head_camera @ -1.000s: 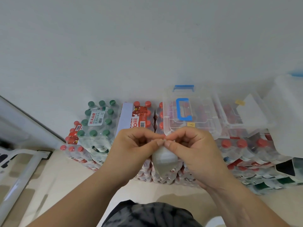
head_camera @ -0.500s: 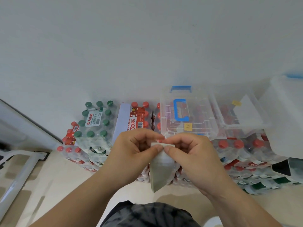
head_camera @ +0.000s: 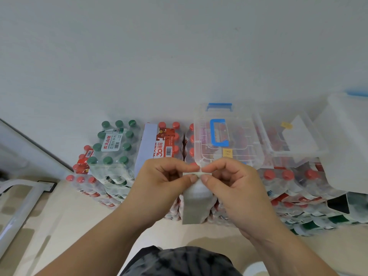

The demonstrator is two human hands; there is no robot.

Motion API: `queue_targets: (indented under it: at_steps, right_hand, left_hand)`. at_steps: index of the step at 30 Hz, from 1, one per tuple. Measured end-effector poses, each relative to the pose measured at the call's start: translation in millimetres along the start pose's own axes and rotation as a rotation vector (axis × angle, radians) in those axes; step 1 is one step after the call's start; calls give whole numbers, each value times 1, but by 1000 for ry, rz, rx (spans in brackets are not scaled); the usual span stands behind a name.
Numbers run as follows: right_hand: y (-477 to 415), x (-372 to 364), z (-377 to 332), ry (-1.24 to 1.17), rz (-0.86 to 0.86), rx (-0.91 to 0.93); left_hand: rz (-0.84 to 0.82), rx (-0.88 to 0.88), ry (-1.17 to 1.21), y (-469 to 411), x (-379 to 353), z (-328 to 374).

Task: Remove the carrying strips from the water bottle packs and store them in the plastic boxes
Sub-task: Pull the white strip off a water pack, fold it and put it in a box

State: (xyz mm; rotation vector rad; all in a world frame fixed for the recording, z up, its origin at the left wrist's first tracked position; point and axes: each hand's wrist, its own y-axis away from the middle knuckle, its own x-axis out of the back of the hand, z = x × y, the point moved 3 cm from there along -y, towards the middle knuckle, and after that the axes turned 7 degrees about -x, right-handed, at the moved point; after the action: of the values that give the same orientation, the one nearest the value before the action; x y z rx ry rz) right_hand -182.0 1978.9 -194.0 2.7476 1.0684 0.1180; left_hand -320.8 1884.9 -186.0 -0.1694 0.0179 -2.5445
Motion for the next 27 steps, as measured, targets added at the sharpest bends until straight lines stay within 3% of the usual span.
queue_targets:
  at_steps: [9, 19, 27]
  right_hand:
    - [4, -2, 0, 0, -15, 14]
    - [3, -5, 7, -65, 3, -50]
    - [2, -3, 5, -91, -8, -67]
  left_hand:
    - [-17, 21, 40, 4, 2, 3]
    - [-66, -99, -182, 1, 3, 4]
    - [-68, -50, -13, 9, 3, 2]
